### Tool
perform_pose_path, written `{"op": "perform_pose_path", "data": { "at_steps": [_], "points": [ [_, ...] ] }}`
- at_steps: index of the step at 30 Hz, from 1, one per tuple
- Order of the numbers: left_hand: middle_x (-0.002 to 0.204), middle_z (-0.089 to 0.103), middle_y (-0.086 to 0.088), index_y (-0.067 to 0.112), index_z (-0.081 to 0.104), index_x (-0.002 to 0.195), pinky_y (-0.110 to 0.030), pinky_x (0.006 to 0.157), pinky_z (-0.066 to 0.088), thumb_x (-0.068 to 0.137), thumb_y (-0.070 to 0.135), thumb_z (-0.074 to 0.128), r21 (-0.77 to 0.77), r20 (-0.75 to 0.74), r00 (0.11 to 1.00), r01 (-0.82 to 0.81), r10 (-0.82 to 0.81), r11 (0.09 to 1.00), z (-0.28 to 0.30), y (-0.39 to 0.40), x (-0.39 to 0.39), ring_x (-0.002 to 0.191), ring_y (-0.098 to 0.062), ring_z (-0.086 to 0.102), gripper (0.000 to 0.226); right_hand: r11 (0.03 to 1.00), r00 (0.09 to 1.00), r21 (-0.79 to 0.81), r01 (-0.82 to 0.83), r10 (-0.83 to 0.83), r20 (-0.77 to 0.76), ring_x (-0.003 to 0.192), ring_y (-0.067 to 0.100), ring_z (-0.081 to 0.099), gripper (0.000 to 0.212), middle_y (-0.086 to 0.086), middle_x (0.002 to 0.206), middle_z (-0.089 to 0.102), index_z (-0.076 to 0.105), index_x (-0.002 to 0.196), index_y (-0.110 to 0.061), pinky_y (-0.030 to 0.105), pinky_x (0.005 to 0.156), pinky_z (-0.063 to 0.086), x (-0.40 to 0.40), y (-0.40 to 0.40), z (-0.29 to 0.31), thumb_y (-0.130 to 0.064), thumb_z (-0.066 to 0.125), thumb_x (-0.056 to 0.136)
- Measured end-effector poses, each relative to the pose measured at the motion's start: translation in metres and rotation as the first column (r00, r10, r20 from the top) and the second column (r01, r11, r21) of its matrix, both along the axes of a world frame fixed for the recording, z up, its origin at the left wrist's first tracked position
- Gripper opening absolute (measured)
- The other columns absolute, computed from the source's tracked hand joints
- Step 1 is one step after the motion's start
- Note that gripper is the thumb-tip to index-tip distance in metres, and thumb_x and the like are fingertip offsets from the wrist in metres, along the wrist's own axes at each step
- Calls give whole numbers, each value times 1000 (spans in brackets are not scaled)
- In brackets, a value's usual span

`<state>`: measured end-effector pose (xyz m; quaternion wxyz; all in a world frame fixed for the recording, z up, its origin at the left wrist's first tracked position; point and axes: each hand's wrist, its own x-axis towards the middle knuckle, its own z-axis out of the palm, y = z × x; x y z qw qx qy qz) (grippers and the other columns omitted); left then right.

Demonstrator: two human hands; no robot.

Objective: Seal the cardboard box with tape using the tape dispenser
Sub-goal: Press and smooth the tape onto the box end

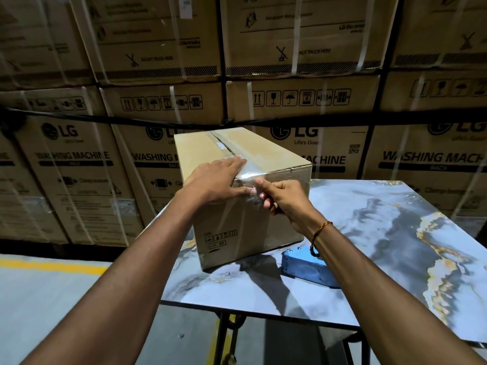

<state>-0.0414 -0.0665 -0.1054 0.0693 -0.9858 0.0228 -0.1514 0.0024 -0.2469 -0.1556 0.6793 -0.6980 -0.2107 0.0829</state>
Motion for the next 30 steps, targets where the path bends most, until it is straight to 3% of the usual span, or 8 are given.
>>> {"op": "perform_pose_path", "data": {
  "at_steps": [9,11,13,15,17,18,23,30],
  "points": [
    [163,22,4,27,18,155,-44,111,35,80,80,41,4,-6,1000,10,-10,1000,1,4,0,145,-21,31,94,954,991,-283,99,-68,117,45,15,51,46,7,50,62,68,65,-2,27,49,42,14,-18,-40,-40,69,91],
    [163,22,4,27,19,154,-44,111,35,80,80,41,4,-7,1000,11,-11,1000,1,5,0,145,-21,31,94,933,963,-300,198,-128,238,49,16,56,48,3,50,64,68,63,-5,32,56,47,16,-22,-38,-44,67,91],
    [163,22,4,28,18,154,-44,111,35,80,80,42,6,-8,1000,9,-9,1000,0,4,1,145,-21,31,94,891,846,-270,366,-197,496,55,16,60,44,-2,55,65,66,65,-11,34,59,49,17,-25,-28,-47,65,90],
    [163,21,4,28,17,155,-45,110,35,80,79,42,12,-11,1000,4,-4,1000,0,3,1,145,-21,31,94,856,626,-171,488,-207,751,69,19,58,30,-4,71,64,63,75,-16,35,61,45,18,-27,-14,-42,66,91],
    [163,21,4,28,17,155,-45,111,34,80,79,41,10,-12,1000,2,-2,1000,0,3,0,146,-21,30,93,809,418,-128,574,-155,895,87,22,54,23,0,92,63,64,92,-18,34,69,41,19,-27,-2,-40,66,91],
    [163,21,4,28,17,155,-45,111,34,80,79,41,6,-13,1000,3,-3,1000,0,3,-1,146,-21,30,94,784,365,-145,603,-110,924,96,23,52,25,2,101,62,65,101,-19,34,72,39,21,-26,3,-42,66,90],
    [163,20,6,31,16,155,-43,112,33,79,79,41,-13,-17,1000,0,0,1000,3,7,-8,146,-20,30,94,754,407,-333,566,96,908,113,22,51,39,-3,121,60,61,116,-29,39,88,36,30,-13,9,-58,51,93],
    [164,17,7,33,14,155,-45,115,32,69,85,32,-43,-66,997,38,-41,998,3,21,-13,147,-20,28,102,738,427,-345,580,86,900,108,23,51,52,-2,118,58,57,113,-28,42,88,36,26,6,2,-70,36,90]
  ]
}}
